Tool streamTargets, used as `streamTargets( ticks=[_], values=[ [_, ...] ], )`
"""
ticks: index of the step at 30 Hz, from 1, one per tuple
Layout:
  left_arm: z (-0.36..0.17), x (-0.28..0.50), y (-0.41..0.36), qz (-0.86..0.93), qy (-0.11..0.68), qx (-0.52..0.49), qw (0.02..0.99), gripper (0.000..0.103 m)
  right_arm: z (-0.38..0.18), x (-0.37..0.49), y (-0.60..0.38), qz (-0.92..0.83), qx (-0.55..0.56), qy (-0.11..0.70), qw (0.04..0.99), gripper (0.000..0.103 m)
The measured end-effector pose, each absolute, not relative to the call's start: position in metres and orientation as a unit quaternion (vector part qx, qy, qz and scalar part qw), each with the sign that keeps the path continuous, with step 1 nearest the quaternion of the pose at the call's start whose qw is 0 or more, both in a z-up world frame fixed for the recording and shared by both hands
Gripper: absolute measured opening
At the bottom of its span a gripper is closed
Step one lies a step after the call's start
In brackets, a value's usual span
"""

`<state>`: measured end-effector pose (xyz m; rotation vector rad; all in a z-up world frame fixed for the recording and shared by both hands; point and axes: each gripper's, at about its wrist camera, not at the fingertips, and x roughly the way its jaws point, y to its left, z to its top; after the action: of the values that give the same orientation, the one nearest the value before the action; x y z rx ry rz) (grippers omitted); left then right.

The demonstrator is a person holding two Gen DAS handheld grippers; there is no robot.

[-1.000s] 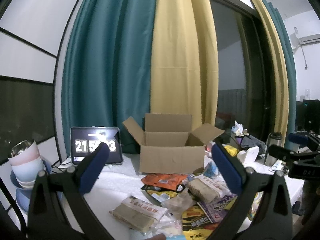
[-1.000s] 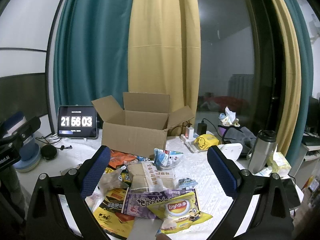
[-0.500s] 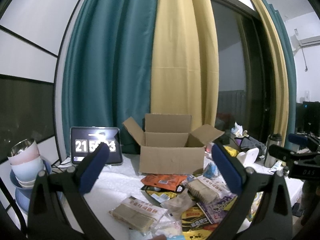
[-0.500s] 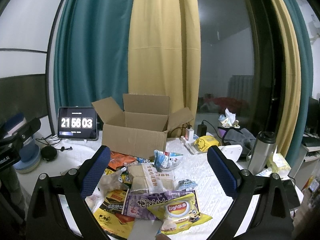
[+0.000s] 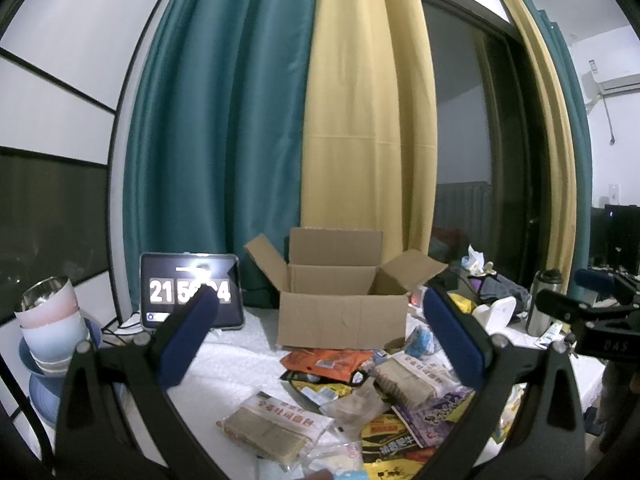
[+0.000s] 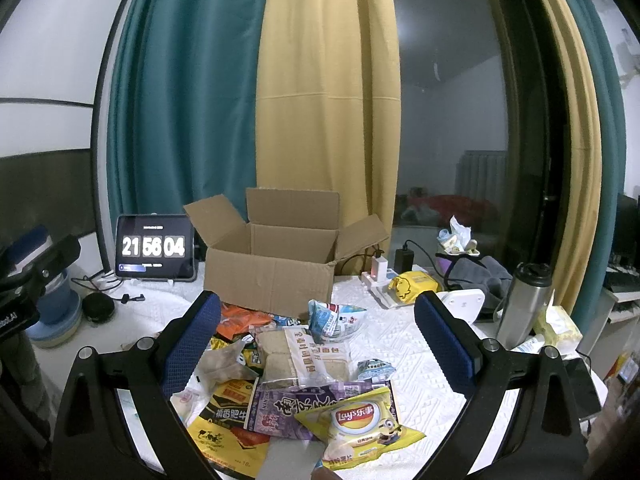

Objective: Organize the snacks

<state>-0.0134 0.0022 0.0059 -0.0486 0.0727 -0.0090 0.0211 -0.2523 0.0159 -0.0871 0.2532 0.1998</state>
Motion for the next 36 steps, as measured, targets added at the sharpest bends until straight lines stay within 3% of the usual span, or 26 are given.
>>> streamTargets(
  ticks=[36],
  values=[
    [0.006,-0.002,-0.003,-0.002,0.052,-0.026,0.998,0.103,0.016,0.022,-0.254,0.099,-0.044,0.129,0.986,0.1]
  ],
)
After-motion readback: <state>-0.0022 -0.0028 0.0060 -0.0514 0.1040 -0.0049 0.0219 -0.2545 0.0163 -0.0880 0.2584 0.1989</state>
